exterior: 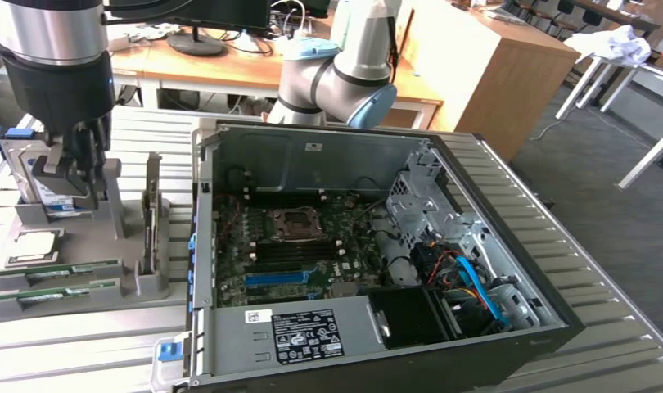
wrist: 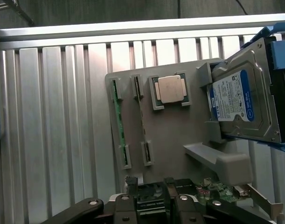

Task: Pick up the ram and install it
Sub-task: 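Pick up the ram and move it above insertion slot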

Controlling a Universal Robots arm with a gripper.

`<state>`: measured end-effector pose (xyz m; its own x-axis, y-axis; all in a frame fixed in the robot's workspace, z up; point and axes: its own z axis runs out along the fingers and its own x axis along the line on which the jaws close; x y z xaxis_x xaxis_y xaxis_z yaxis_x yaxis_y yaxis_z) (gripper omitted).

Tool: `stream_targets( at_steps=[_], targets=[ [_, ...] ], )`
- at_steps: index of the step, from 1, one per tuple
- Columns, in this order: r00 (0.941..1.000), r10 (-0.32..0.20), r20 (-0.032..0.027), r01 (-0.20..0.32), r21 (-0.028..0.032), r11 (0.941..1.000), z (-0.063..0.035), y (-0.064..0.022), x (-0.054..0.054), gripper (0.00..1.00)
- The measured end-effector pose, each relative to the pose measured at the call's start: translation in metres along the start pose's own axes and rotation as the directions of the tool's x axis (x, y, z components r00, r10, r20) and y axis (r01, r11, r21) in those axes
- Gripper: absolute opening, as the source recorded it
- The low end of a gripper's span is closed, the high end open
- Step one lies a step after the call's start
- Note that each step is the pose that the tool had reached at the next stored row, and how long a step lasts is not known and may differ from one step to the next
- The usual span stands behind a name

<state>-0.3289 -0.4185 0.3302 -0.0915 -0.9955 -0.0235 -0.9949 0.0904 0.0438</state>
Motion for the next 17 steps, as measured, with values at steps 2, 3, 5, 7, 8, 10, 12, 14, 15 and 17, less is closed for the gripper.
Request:
stream_targets(
  at_steps=[2, 3, 5, 7, 8, 10, 12, 14, 15, 17],
  targets=[
    [1.0, -0.002, -0.0002, 0.002, 0.0, 1.0, 0.001, 0.0009, 0.001, 0.36],
    [1.0, -0.003, -0.0002, 0.003, -0.0001, 1.0, 0.0015, 0.0015, 0.001, 0.36],
    [1.0, -0.005, -0.0002, 0.005, -0.0002, 1.0, 0.0027, 0.0029, 0.001, 0.36],
    [1.0, -0.007, -0.0004, 0.007, -0.0002, 1.0, 0.0039, 0.0045, 0.002, 0.36],
    [1.0, -0.007, -0.0004, 0.007, -0.0002, 1.0, 0.0045, 0.0052, 0.002, 0.36],
    [1.0, -0.009, -0.0004, 0.009, -0.0002, 1.0, 0.0057, 0.0063, 0.002, 0.36],
    [0.9999, -0.01, -0.0005, 0.01, -0.0003, 0.9999, 0.0068, 0.0076, 0.003, 0.36],
    [0.9999, -0.011, -0.0006, 0.011, -0.0004, 0.9999, 0.0078, 0.0089, 0.003, 0.36],
    [0.9999, -0.011, -0.0006, 0.011, -0.0004, 0.9999, 0.0082, 0.0095, 0.003, 0.36],
    [0.9999, -0.012, -0.0006, 0.012, -0.0004, 0.9999, 0.0092, 0.0109, 0.003, 0.36]
  ],
)
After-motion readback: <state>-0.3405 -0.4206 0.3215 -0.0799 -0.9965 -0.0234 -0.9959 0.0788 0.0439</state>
